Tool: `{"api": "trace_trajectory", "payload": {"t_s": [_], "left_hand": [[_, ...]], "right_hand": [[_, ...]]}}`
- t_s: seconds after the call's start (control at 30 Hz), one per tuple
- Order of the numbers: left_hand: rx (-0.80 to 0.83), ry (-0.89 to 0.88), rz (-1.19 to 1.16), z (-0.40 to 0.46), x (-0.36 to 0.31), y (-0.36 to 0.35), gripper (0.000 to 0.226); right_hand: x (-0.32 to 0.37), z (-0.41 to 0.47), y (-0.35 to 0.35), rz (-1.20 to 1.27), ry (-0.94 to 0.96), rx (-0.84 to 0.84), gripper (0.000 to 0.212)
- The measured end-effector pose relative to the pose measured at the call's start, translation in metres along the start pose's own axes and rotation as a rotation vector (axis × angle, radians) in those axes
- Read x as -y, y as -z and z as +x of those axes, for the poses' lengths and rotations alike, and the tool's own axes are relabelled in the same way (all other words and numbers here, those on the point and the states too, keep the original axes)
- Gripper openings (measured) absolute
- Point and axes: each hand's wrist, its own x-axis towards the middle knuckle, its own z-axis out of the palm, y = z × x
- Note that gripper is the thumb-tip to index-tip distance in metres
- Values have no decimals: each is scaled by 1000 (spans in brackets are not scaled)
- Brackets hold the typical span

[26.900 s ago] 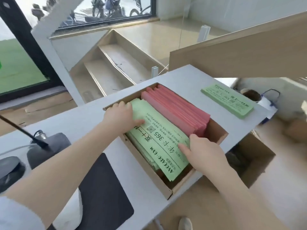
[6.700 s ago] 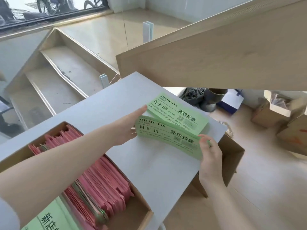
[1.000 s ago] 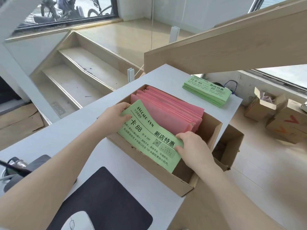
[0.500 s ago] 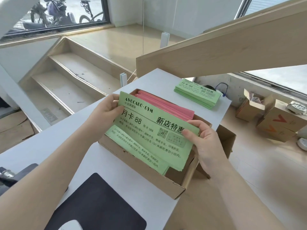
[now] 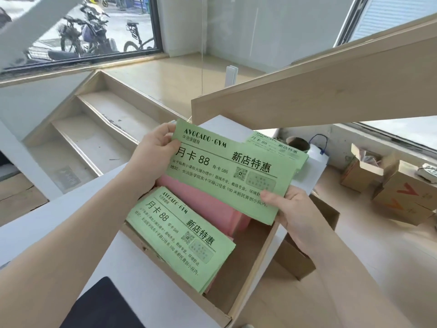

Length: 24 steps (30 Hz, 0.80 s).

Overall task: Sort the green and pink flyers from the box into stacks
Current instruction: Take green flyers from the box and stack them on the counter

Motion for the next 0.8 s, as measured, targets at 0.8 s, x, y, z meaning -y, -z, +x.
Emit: {"api": "trace_trajectory", "payload": {"t_s": [0.8], "left_hand": [[103,160,953,-16,81,49,27]], "right_hand": [[-53,-18,-69,-1259,140,-12,34]]}}
